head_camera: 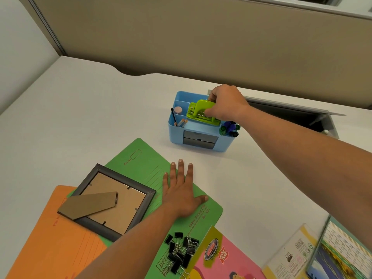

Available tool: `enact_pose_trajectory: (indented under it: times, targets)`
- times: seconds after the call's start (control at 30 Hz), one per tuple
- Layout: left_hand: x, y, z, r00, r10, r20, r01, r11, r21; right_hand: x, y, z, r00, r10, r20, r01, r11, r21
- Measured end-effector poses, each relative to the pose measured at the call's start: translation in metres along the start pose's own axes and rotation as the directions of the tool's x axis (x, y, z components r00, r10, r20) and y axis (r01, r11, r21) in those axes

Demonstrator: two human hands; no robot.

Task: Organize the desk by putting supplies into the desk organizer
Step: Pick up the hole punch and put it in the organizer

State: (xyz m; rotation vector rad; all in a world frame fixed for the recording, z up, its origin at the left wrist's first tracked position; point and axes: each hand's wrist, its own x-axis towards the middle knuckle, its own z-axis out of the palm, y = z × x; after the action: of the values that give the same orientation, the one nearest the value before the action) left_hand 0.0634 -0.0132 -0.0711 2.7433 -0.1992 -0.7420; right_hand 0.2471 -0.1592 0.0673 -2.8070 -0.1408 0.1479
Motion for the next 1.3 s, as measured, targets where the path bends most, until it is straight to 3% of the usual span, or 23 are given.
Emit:
enact_pose_trajectory:
  times: [1.07,1.17,1.3]
  targets:
    - [0.001,-0.001,0.001,1.0,0.008,0.003,-0.008,1.0,-0.002,0.006,0.008,0.003,0.997,-0.063,0.041,0.065,0.997,-0.045]
    - [0.001,-0.001,0.001,1.0,0.009,0.009,-0.009,1.0,-0.002,0.003,0.012,0.001,0.997,-0.069,-0.029,0.071,0.996,0.06]
    - [0.0,-0.001,0.001,1.0,0.009,0.012,-0.009,1.0,0.001,-0.011,0.019,-0.017,0.964,0.01,-0.265,0.079,0.943,0.323]
